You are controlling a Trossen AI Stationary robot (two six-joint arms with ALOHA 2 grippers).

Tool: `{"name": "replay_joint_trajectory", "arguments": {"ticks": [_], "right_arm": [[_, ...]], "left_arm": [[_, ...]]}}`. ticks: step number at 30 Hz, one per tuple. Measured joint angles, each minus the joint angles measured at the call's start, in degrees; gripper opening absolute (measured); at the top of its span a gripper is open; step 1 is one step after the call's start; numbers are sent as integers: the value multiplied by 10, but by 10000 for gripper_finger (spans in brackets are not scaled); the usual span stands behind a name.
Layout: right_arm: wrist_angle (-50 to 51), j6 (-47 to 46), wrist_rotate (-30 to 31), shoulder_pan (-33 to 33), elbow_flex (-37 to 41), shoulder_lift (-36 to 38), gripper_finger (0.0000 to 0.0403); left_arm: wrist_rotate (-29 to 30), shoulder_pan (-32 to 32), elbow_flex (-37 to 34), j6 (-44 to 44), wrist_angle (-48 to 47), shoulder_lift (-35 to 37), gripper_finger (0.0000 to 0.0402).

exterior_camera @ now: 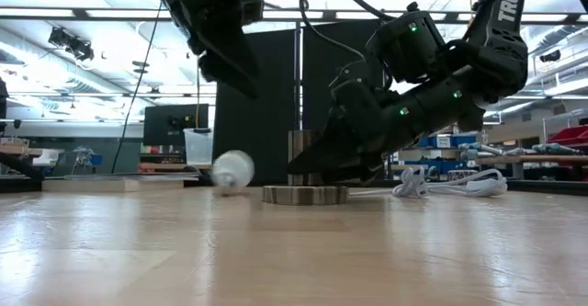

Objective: Screw lightbulb
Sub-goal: Insert the lightbulb into the desk lamp

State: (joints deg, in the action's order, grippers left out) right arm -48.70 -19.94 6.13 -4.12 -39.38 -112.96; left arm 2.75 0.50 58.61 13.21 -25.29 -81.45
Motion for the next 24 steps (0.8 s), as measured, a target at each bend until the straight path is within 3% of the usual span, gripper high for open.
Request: {"name": "replay_joint_trajectory", "arguments": {"ticks": [7,11,16,24], "right_arm": [[18,4,-44,18,-1,12,321],[38,28,-26,23,1,42,334],[88,69,-20,35,0,89,327],[221,67,-27,48,0,189,323]], "left_arm": [[28,24,0,124,-112,-25,349],[-10,34,-1,220,-187,-41,349],[-63,30,0,189,-138,-39,340],[-63,30,33,114,-81,-36,315]]}}
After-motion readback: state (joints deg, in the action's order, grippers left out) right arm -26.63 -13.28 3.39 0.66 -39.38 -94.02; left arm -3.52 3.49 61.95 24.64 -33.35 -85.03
